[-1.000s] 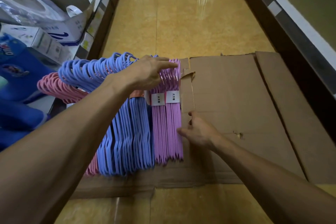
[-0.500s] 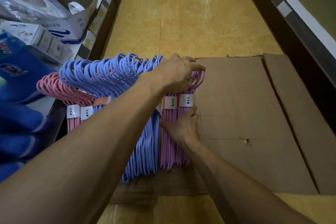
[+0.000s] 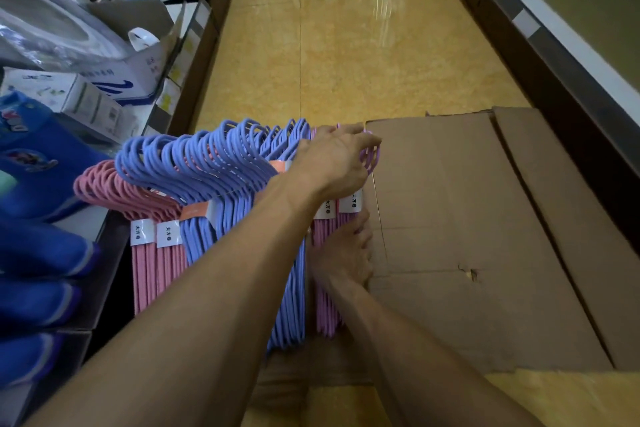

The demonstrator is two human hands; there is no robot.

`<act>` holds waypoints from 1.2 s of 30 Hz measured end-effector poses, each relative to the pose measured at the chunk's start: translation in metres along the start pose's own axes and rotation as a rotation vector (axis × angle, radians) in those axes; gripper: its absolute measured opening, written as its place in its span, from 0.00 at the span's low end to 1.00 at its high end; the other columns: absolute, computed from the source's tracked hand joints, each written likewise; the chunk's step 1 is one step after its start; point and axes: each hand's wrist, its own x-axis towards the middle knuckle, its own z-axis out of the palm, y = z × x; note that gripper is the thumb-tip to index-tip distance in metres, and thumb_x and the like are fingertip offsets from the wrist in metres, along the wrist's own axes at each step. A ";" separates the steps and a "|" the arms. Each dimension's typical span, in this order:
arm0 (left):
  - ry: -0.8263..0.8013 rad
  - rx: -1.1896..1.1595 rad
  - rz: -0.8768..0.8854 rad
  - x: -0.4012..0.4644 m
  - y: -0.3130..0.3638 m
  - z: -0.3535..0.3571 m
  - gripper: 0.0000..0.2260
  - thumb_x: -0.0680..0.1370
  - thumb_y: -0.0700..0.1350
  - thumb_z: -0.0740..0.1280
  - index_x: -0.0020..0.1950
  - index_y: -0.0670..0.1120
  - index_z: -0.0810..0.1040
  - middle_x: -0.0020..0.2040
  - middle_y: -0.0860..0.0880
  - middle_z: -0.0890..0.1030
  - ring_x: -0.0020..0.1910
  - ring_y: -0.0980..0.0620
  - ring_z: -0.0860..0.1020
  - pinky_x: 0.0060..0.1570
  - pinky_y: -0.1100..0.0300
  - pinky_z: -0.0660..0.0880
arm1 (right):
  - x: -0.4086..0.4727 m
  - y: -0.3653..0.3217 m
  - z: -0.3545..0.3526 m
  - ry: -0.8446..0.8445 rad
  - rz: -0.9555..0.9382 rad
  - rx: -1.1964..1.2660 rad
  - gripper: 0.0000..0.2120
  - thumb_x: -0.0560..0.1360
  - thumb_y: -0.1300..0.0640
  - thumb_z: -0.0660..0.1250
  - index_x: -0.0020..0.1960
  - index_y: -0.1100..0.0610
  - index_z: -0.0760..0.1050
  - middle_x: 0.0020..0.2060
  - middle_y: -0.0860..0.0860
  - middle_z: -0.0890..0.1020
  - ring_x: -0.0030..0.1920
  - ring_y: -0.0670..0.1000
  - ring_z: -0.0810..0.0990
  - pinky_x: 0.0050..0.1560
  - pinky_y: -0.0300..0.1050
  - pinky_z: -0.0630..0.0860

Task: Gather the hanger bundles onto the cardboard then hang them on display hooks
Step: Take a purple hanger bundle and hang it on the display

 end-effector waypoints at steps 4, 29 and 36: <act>0.137 -0.238 -0.040 -0.006 -0.002 -0.002 0.20 0.81 0.42 0.58 0.73 0.49 0.71 0.76 0.48 0.66 0.75 0.48 0.64 0.73 0.57 0.59 | 0.001 0.004 -0.002 0.069 -0.036 -0.050 0.48 0.75 0.38 0.68 0.78 0.58 0.41 0.71 0.58 0.65 0.67 0.62 0.72 0.61 0.56 0.72; 0.189 -0.616 -0.355 -0.015 -0.019 0.002 0.10 0.82 0.50 0.62 0.60 0.48 0.76 0.52 0.51 0.76 0.54 0.51 0.75 0.55 0.55 0.71 | 0.059 0.024 -0.156 0.193 -0.308 -0.101 0.33 0.73 0.50 0.67 0.74 0.50 0.59 0.61 0.55 0.77 0.60 0.62 0.76 0.59 0.59 0.70; 0.177 -0.999 -0.581 -0.002 -0.022 0.000 0.10 0.83 0.52 0.61 0.45 0.48 0.70 0.48 0.44 0.71 0.48 0.45 0.77 0.52 0.48 0.78 | 0.049 0.024 -0.200 0.087 -0.408 0.116 0.32 0.68 0.53 0.65 0.70 0.42 0.62 0.49 0.47 0.78 0.48 0.55 0.79 0.52 0.62 0.79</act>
